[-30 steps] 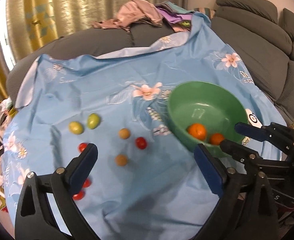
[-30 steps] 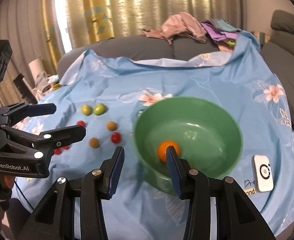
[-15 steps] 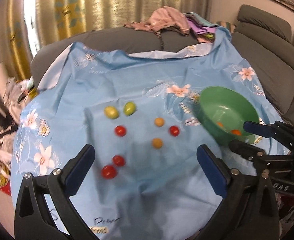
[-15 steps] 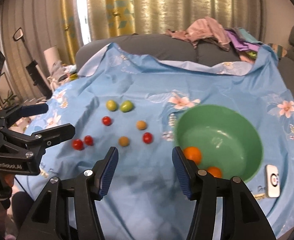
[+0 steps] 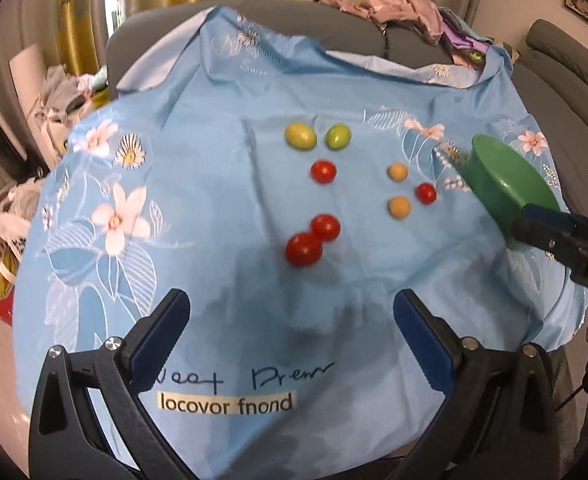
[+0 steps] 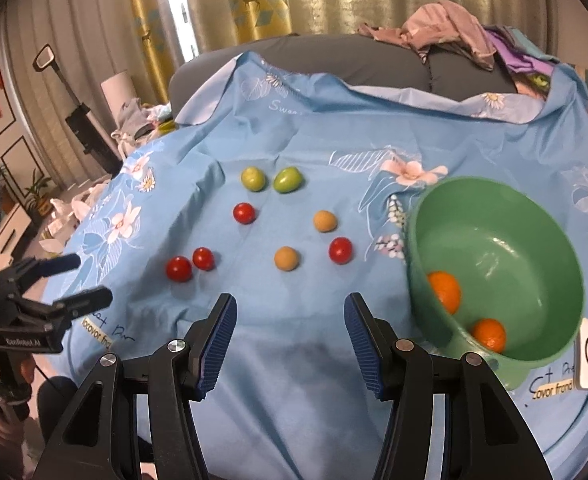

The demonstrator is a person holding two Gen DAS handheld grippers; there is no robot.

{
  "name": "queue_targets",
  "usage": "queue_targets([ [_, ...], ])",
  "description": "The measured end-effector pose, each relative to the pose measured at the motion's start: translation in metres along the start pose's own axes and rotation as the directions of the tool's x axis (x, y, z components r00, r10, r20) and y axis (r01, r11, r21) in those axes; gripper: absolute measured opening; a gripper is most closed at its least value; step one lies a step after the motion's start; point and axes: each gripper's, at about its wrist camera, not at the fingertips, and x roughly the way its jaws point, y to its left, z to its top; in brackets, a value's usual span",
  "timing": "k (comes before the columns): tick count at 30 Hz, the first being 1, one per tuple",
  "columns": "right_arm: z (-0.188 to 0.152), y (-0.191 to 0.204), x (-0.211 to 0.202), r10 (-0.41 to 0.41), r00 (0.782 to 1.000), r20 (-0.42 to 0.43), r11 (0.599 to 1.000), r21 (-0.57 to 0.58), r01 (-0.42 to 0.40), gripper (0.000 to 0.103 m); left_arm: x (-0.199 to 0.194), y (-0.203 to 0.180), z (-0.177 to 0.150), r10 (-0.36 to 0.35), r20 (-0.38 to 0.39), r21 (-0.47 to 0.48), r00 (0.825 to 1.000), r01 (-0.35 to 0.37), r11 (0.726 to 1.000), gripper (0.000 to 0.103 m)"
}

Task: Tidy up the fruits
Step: 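Move both grippers back over the remaining small fruits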

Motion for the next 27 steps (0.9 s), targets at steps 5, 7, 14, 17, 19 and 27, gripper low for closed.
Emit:
queue_targets([
  [5,-0.001,-0.002,0.011,0.018,1.0,-0.022,1.0,0.021,-0.017,0.056,0.007,-0.008,0.001,-0.064,-0.007,0.022,0.998,0.064,0.998,0.102],
  [7,0.0,-0.003,0.016,0.026,0.999,-0.031,0.999,0.026,-0.025,0.056,0.011,-0.014,0.004,-0.087,-0.005,0.038,0.996,0.087,0.996,0.102],
  [14,0.013,-0.007,0.031,0.016,0.999,-0.036,1.0,0.002,-0.016,0.056,0.044,-0.049,0.03,-0.17,-0.039,0.099,0.985,0.173,0.98,0.101],
  [17,0.022,-0.011,0.04,0.014,0.999,-0.036,1.0,-0.007,-0.014,0.056,0.065,-0.061,0.043,-0.191,-0.054,0.105,0.98,0.196,0.975,0.097],
  [19,0.029,-0.015,0.048,0.01,0.999,-0.043,1.0,-0.011,-0.01,0.056,0.078,-0.068,0.05,-0.203,-0.068,0.11,0.977,0.209,0.972,0.093],
  [27,0.055,-0.023,0.082,0.019,0.995,-0.094,0.998,-0.055,-0.025,0.056,0.121,-0.083,0.067,-0.213,-0.132,0.102,0.968,0.227,0.969,0.075],
])
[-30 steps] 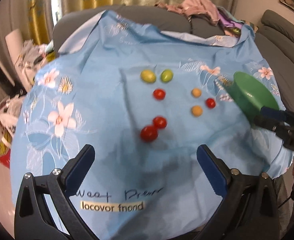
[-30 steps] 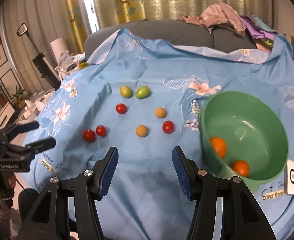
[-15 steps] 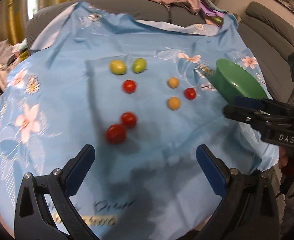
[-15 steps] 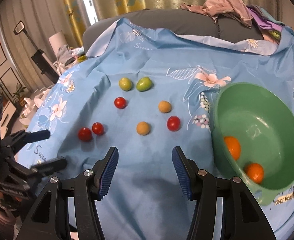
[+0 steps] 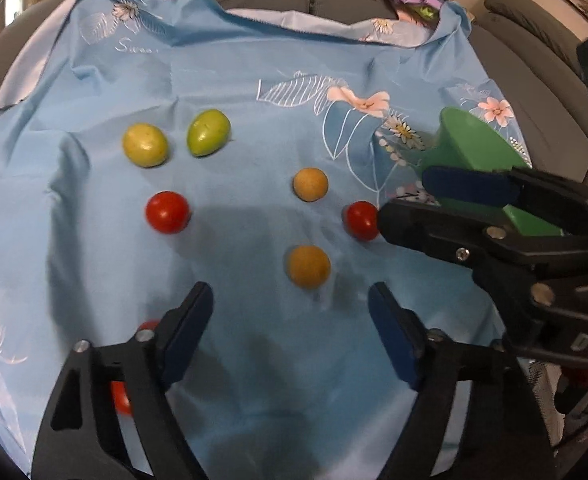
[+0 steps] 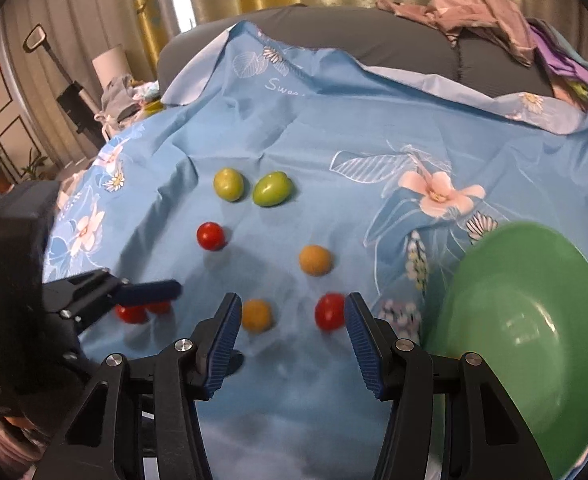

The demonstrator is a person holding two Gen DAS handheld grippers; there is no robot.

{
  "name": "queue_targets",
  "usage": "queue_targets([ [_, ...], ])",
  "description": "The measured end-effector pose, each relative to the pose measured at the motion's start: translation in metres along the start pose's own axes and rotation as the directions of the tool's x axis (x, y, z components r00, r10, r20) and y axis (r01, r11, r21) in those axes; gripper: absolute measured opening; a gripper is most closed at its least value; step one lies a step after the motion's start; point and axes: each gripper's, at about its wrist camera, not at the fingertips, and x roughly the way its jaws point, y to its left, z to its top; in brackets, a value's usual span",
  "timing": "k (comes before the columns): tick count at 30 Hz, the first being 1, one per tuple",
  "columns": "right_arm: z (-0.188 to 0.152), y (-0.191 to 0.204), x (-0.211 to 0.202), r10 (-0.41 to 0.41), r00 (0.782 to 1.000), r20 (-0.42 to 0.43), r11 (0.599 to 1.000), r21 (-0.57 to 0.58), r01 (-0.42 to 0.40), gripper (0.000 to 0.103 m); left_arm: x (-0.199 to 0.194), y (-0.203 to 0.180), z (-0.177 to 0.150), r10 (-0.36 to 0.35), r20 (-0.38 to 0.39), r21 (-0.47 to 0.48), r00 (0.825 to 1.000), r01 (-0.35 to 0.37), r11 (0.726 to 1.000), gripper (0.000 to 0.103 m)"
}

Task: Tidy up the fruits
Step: 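Move both grippers back over the remaining small fruits, then grasp a small yellow-orange fruit with the right gripper while the left grasps another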

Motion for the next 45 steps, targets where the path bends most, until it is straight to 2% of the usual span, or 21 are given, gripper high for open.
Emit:
queue_targets([
  [3,0.007,-0.003,0.008,0.012,1.0,-0.011,1.0,-0.009,-0.012,0.056,0.012,0.0,0.005,0.002,-0.025,0.007,1.0,-0.002,1.0,0.069],
  [5,0.01,-0.006,0.012,0.008,1.0,-0.016,1.0,-0.011,-0.008,0.056,0.017,0.0,0.007,0.002,-0.037,0.012,0.999,-0.002,1.0,0.051],
  [7,0.012,-0.008,0.015,0.015,1.0,-0.017,1.0,-0.004,-0.015,0.056,0.021,-0.002,0.009,-0.006,-0.047,0.022,0.999,0.007,1.0,0.045],
  [12,0.014,-0.012,0.021,0.017,1.0,-0.025,1.0,0.004,-0.017,0.056,0.027,-0.005,0.014,-0.003,-0.042,0.05,0.999,0.005,0.999,0.037],
  [14,0.016,-0.012,0.023,0.016,0.999,-0.03,1.0,-0.001,-0.016,0.056,0.026,-0.002,0.015,-0.017,-0.04,0.038,0.999,0.019,0.999,0.029],
  [17,0.017,-0.009,0.028,0.015,0.999,-0.041,1.0,-0.02,-0.016,0.056,0.02,0.005,0.018,-0.016,-0.018,0.012,1.0,0.017,1.0,0.028],
  [20,0.02,-0.004,0.034,0.013,0.998,-0.056,0.999,-0.046,-0.015,0.056,0.005,0.021,0.022,0.01,0.031,-0.025,0.999,-0.009,1.0,0.027],
  [22,0.024,-0.001,0.038,0.021,0.998,-0.052,0.999,-0.049,-0.024,0.053,-0.002,0.032,0.024,0.042,0.049,-0.038,0.998,-0.04,0.998,0.023],
  [24,0.027,0.002,0.043,0.014,0.998,-0.059,0.998,-0.066,-0.018,0.053,-0.007,0.045,0.025,0.042,0.057,-0.067,0.997,-0.038,0.997,0.023],
  [29,0.032,0.008,0.067,-0.039,0.993,-0.11,0.994,-0.108,0.027,0.051,-0.013,0.054,0.022,0.065,0.064,-0.061,0.996,-0.061,0.996,0.023],
  [31,0.033,0.007,0.076,-0.071,0.989,-0.129,0.991,-0.121,0.055,0.051,-0.011,0.056,0.02,0.047,0.05,-0.059,0.998,-0.045,0.997,0.023],
  [37,0.03,0.003,0.091,-0.094,0.98,-0.176,0.988,-0.135,0.071,0.051,-0.006,0.046,0.014,-0.008,0.032,-0.007,0.999,0.008,1.0,0.028],
  [40,0.029,0.001,0.096,-0.073,0.98,-0.185,0.991,-0.12,0.051,0.043,-0.005,0.04,0.013,-0.038,0.023,0.014,0.999,0.037,0.999,0.031],
  [42,0.028,0.0,0.095,-0.08,0.981,-0.177,0.991,-0.123,0.059,0.031,-0.006,0.036,0.011,-0.053,0.015,0.031,0.998,0.053,0.998,0.035],
  [45,0.025,-0.004,0.092,-0.065,0.984,-0.164,0.992,-0.114,0.047,0.03,-0.003,0.03,0.007,-0.08,-0.002,0.05,0.997,0.08,0.996,0.041],
])
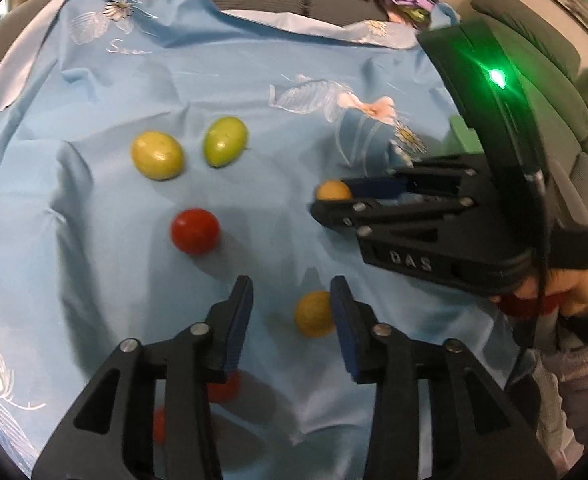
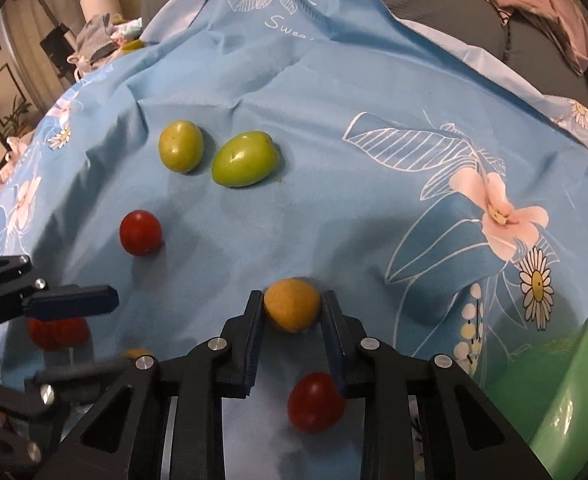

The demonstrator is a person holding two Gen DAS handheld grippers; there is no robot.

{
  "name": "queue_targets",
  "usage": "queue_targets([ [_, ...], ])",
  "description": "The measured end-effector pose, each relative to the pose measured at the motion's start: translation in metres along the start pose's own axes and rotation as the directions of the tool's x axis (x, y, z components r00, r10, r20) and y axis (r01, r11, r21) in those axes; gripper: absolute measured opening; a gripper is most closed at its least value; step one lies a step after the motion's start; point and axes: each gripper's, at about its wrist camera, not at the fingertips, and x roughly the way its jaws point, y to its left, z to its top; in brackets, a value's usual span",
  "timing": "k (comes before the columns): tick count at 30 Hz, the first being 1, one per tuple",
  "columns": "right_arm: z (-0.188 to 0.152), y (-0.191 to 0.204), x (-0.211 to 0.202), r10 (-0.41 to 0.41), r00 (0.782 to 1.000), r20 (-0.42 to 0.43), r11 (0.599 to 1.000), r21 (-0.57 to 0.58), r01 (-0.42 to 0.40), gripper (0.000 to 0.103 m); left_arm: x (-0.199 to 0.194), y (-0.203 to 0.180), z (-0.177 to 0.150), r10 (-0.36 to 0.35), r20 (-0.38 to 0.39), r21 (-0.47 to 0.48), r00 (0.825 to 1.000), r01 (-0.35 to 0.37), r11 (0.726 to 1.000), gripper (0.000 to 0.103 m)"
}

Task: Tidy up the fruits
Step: 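Grasp a small yellow-orange fruit with the right gripper while the left grasps another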

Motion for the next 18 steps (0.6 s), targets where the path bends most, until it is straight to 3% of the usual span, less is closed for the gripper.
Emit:
queue_targets([
  [11,-0.005,0.001,-0.003,0.01,1.0,0.025,1.0,0.004,-0.01,0.03,0.015,-0.022,-0.011,0.0,-0.052,0.089,0.999,0.005,0.996,0.041],
  [14,-0.005,0.0,-0.003,0.016,0.999,0.03,1.0,0.008,-0.016,0.03,0.017,-0.022,-0.009,-0.005,-0.051,0.076,0.999,0.009,0.997,0.028],
  [18,-0.006,0.001,-0.004,0.018,0.999,0.039,1.0,0.012,-0.019,0.03,0.018,-0.027,-0.01,0.02,-0.042,0.085,0.999,-0.017,0.996,0.026],
])
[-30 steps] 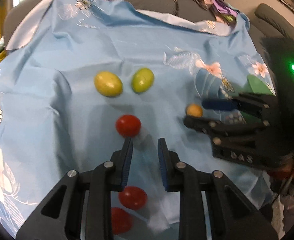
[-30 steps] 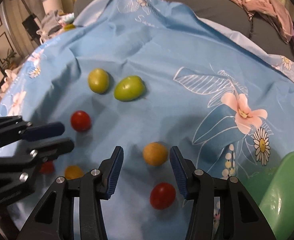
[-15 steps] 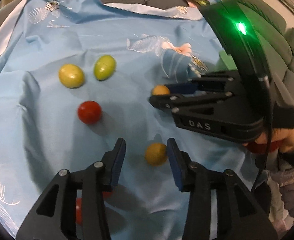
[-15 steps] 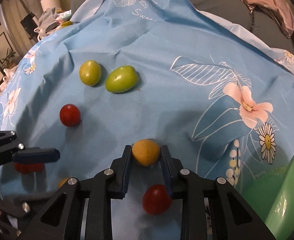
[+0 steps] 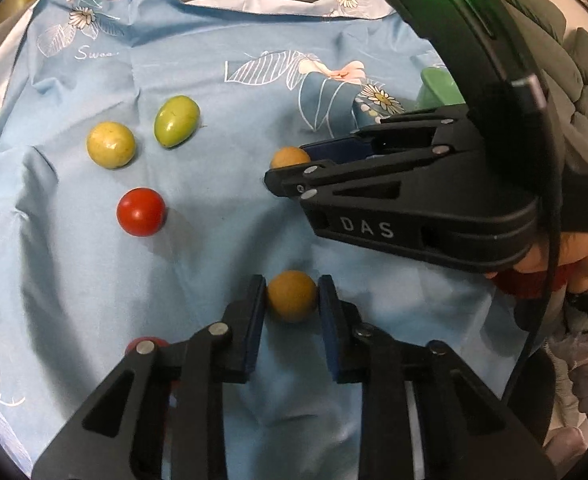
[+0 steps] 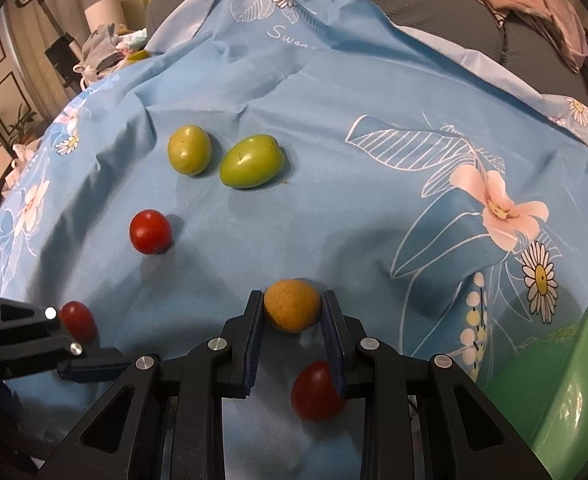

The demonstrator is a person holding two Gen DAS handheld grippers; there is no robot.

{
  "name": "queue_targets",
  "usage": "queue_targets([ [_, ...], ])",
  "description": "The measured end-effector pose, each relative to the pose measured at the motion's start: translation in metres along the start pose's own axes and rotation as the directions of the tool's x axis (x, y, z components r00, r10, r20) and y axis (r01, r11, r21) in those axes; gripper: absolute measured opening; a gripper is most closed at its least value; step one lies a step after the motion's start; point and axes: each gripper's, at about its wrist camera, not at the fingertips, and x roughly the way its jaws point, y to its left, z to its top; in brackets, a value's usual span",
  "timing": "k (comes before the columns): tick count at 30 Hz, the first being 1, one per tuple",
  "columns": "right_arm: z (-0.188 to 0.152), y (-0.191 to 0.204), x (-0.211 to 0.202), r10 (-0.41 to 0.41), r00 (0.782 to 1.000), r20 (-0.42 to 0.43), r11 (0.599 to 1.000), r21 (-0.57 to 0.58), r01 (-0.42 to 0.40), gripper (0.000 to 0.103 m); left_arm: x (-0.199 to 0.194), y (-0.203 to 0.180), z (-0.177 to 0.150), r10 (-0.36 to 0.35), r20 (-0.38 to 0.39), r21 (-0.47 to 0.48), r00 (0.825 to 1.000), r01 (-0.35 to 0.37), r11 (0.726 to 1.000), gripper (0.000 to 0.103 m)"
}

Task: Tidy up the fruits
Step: 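Grasp a small yellow-orange fruit with the right gripper while the left grasps another, then carry both yellow-orange fruits over the green bowl and open both grippers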

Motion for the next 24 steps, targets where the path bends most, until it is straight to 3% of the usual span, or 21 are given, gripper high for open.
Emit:
queue_targets([
  [14,-0.009,-0.001,-0.043,0.056,0.991,0.12,0.996,0.055,-0.063,0.03,-0.044,0.032,0.004,0.065,0.084,-0.128,0.994,-0.054,0.99,0.026],
  [24,-0.032,0.007,-0.096,0.099,0.97,0.224,0.99,0.081,-0.119,0.03,-0.079,0.022,0.001,0.155,0.133,-0.141,0.979,-0.136,0.981,0.026],
])
